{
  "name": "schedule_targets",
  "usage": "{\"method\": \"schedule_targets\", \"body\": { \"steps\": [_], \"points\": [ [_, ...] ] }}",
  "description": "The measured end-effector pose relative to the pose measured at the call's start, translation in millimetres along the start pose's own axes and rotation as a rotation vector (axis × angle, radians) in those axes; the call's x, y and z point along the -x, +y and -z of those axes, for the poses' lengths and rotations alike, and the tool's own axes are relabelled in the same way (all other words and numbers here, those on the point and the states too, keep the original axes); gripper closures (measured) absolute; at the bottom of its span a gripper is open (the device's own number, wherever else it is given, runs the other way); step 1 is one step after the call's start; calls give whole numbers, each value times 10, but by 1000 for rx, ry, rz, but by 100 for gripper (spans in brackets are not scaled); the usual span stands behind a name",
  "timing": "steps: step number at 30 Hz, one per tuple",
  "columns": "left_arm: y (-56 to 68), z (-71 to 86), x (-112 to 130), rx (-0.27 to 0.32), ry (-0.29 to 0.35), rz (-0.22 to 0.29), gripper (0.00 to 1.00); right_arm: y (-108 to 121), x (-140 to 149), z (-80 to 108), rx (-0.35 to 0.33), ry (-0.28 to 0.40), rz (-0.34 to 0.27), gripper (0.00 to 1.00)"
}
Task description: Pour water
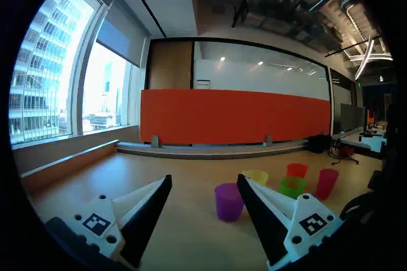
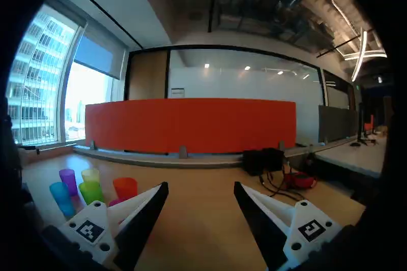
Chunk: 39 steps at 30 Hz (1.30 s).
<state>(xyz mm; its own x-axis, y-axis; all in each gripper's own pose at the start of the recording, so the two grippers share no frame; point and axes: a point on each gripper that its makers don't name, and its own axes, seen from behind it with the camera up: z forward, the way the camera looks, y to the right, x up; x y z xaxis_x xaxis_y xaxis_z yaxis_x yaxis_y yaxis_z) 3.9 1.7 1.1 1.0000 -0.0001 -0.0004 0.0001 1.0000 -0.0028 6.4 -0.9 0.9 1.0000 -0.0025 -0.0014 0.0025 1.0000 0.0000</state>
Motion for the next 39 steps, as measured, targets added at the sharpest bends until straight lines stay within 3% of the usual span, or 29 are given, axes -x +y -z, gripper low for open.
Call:
{"method": "schedule_targets", "body": {
  "steps": [12,23,32,39],
  "points": [
    [152,-141,-594,50,-12,-5,5,-93,-839,-166,-9,22,59,0],
    [162,-216,-1142,76,-15,-38,5,-66,-1401,-264,-29,8,4,0],
    [247,-246,-1309,120,-23,-43,5,-134,-1539,-301,-74,-9,-27,0],
    [333,-247,-1338,187,-35,-55,5,-306,-1577,-293,-164,-23,-5,0]
  ]
}}
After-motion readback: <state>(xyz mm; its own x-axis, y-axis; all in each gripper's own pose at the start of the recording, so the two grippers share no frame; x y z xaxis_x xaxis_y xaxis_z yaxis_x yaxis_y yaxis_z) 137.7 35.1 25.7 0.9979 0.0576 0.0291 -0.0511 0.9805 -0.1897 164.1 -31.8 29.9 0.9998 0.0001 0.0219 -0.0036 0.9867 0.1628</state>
